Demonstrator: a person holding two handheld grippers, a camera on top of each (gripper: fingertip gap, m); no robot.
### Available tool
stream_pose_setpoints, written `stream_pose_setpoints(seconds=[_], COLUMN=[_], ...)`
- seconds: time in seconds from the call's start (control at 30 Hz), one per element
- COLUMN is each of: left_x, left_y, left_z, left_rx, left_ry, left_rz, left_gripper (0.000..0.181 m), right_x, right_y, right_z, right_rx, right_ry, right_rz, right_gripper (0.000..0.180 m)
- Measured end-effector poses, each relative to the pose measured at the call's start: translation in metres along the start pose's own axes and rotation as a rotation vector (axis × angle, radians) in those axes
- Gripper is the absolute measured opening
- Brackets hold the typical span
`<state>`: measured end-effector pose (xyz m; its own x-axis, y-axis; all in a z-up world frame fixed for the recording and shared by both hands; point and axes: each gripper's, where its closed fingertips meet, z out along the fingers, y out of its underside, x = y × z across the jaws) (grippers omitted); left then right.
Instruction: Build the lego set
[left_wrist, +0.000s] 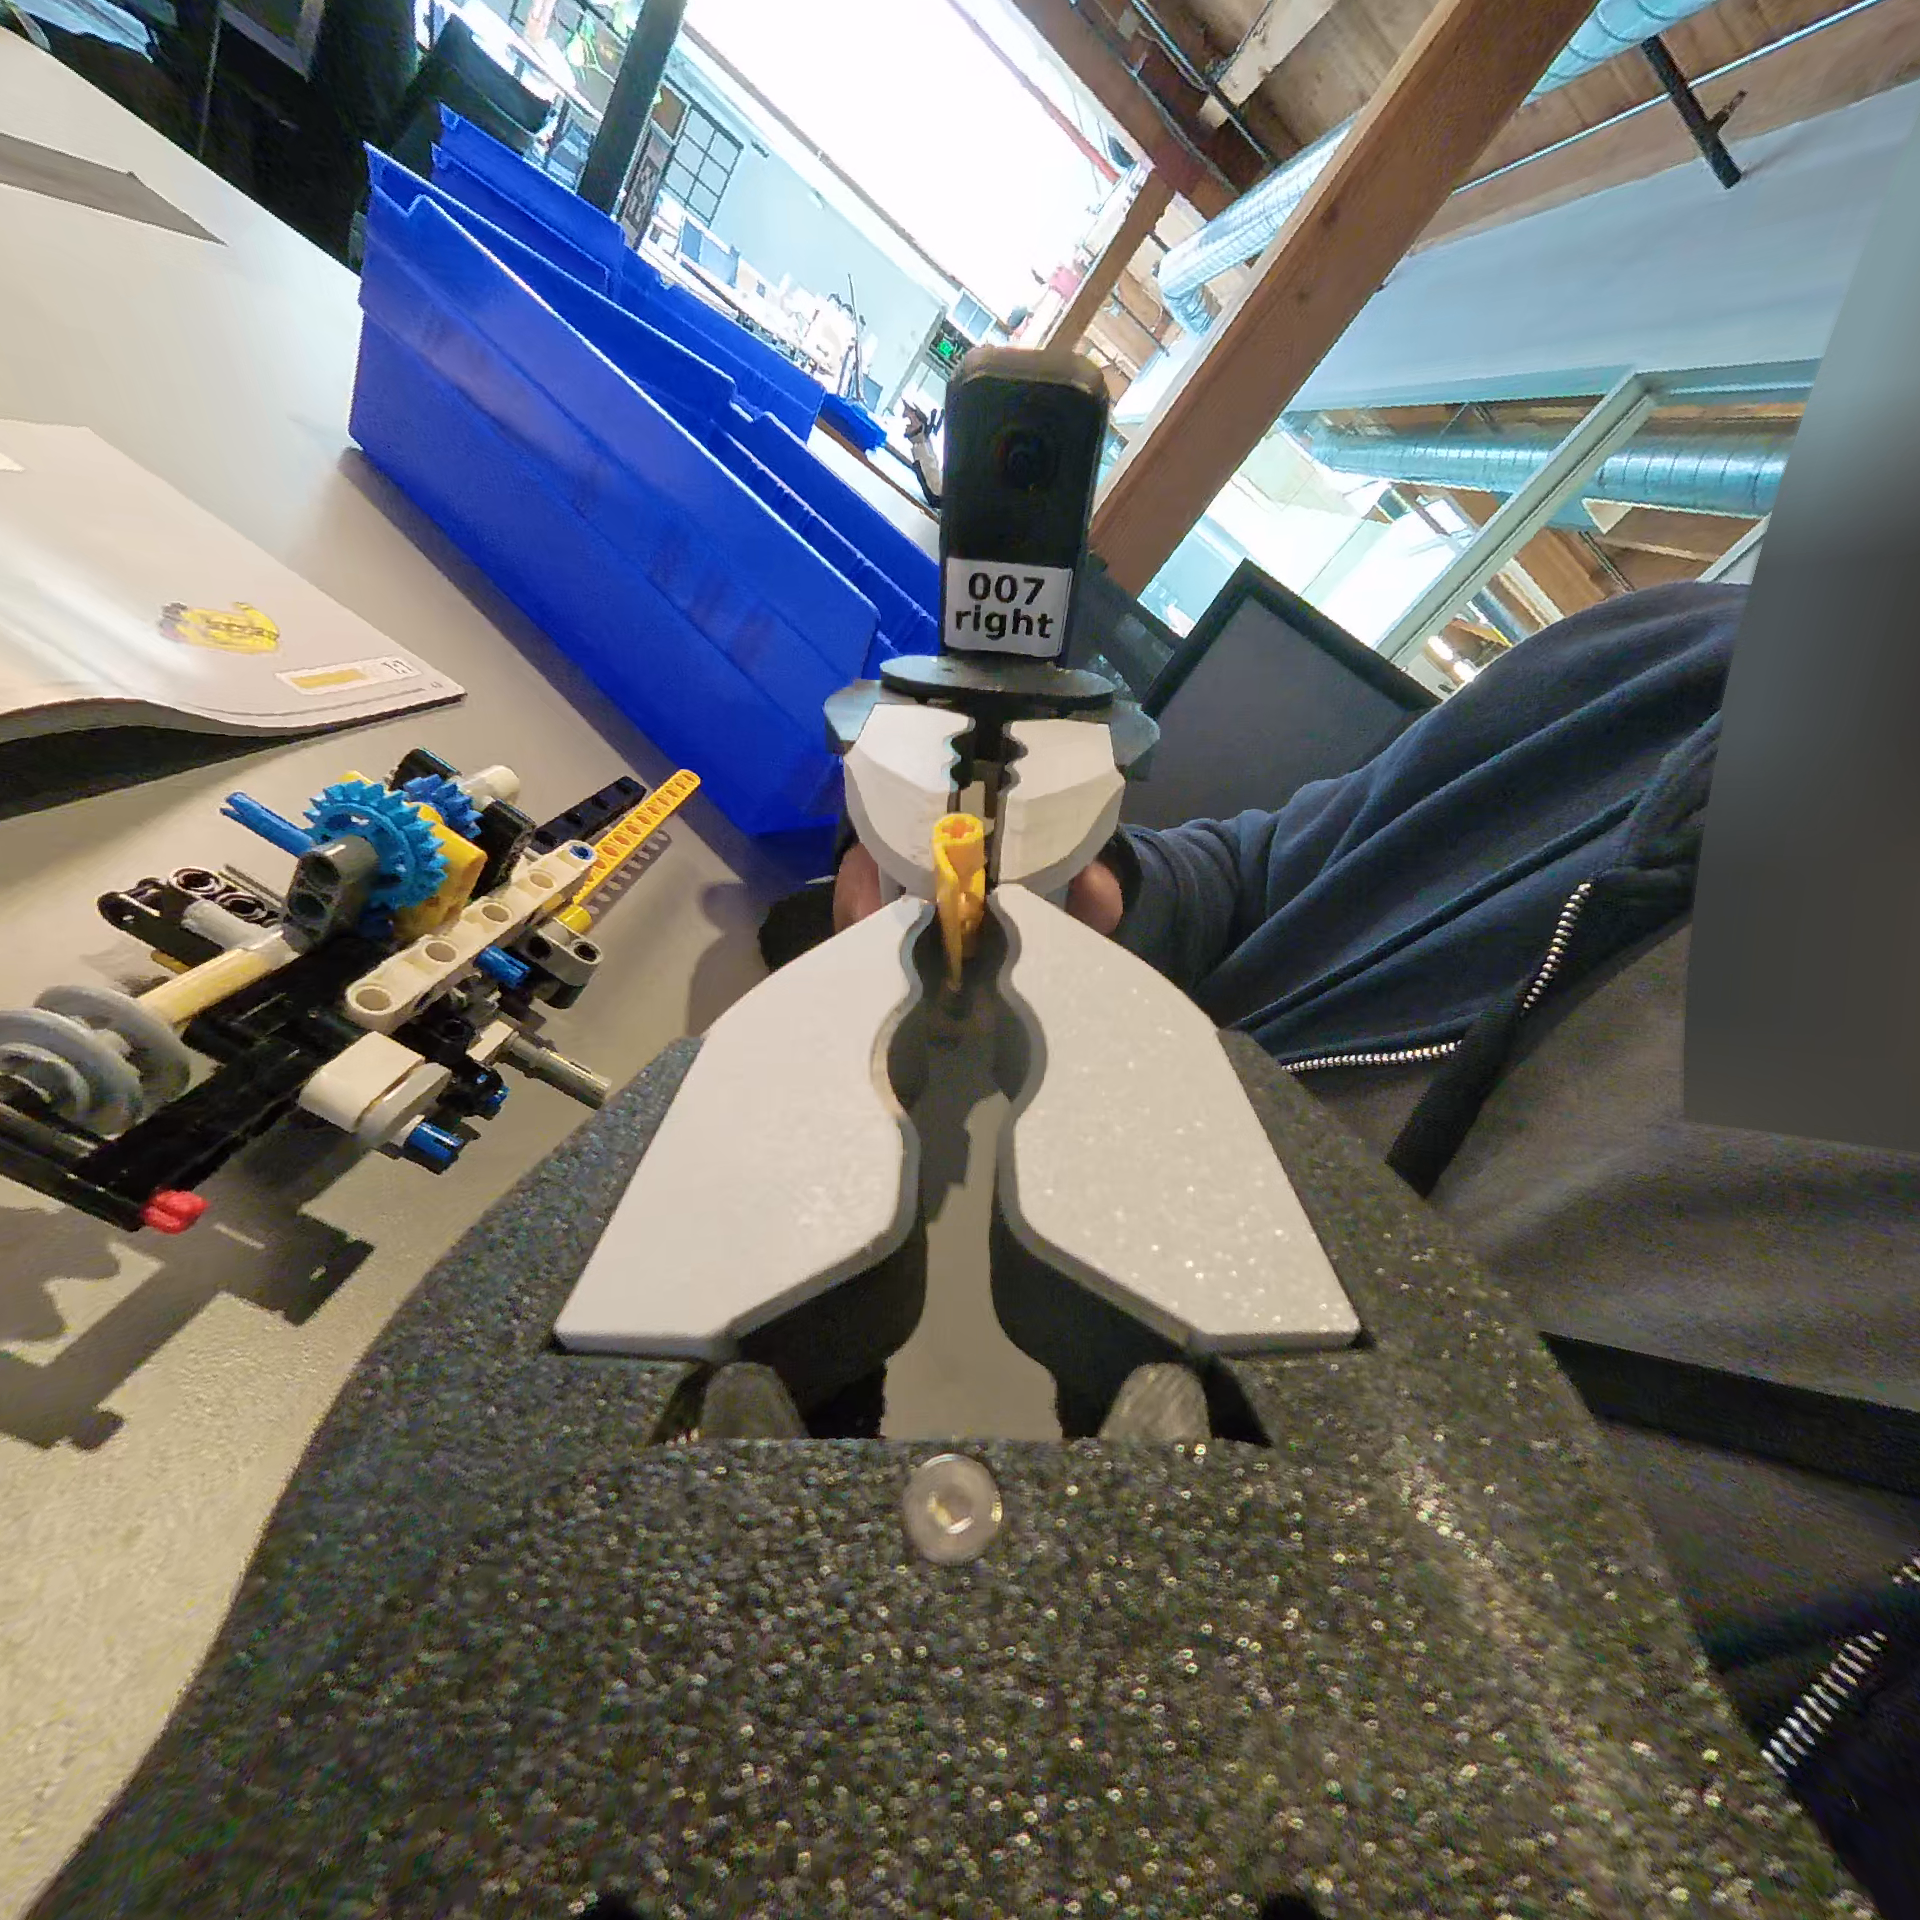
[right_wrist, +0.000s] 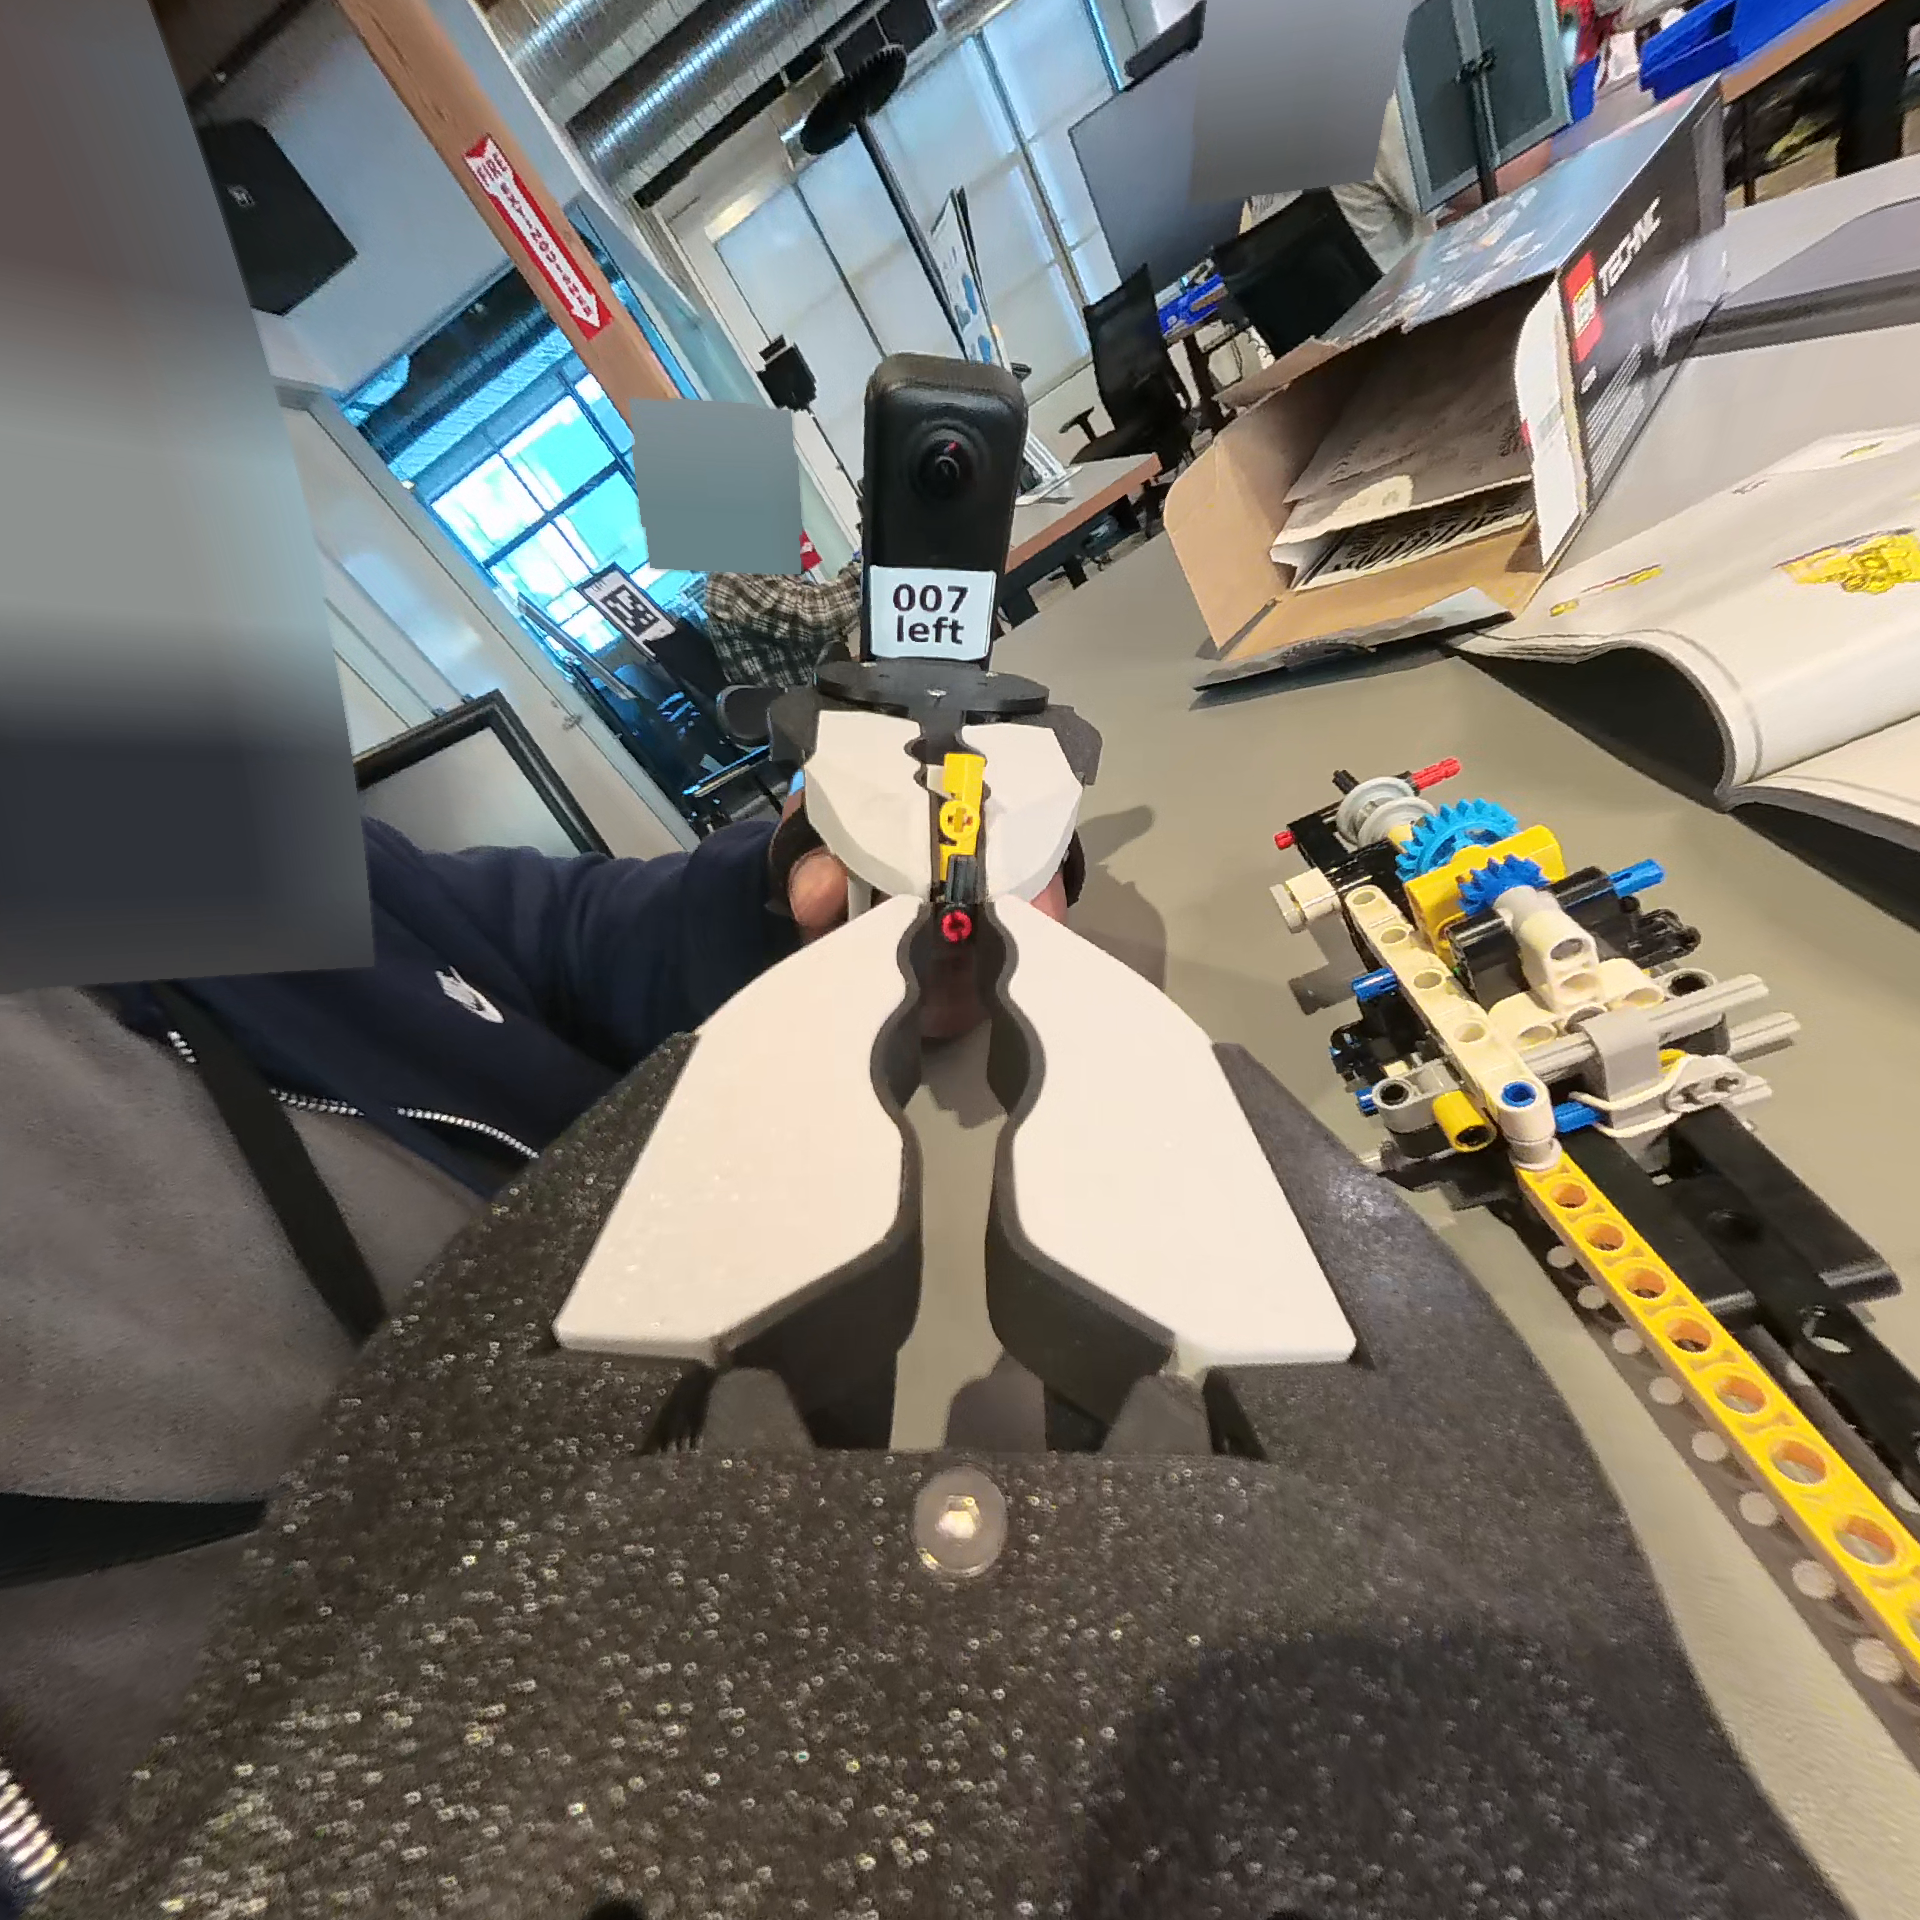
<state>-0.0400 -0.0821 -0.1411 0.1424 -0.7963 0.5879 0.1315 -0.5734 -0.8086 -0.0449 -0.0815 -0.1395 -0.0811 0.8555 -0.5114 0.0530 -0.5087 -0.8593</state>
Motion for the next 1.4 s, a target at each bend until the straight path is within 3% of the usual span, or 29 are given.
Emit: stream_pose_setpoints(seconds=[0.53,0.63,0.9,1.4], left_x=[0.004,0.002,0.005,0.000], left_y=[-0.005,-0.010,-0.005,-0.004], left_z=[0.004,0.000,0.005,0.001], left_rx=[0.039,0.066,0.047,0.041], left_ry=[0.023,0.026,0.028,0.009], left_rz=[-0.027,-0.056,-0.037,-0.058], left_gripper=[0.007,0.019,0.007,0.007], right_x=[-0.002,0.000,-0.001,0.004], right_y=[-0.002,-0.010,-0.009,-0.007], right_z=[0.001,-0.003,-0.002,-0.005], right_rx=[0.030,0.082,0.082,0.049], right_ry=[-0.029,-0.035,-0.035,0.001], right_rz=[0.028,0.062,0.063,0.044], right_gripper=[0.007,0.007,0.007,0.014])
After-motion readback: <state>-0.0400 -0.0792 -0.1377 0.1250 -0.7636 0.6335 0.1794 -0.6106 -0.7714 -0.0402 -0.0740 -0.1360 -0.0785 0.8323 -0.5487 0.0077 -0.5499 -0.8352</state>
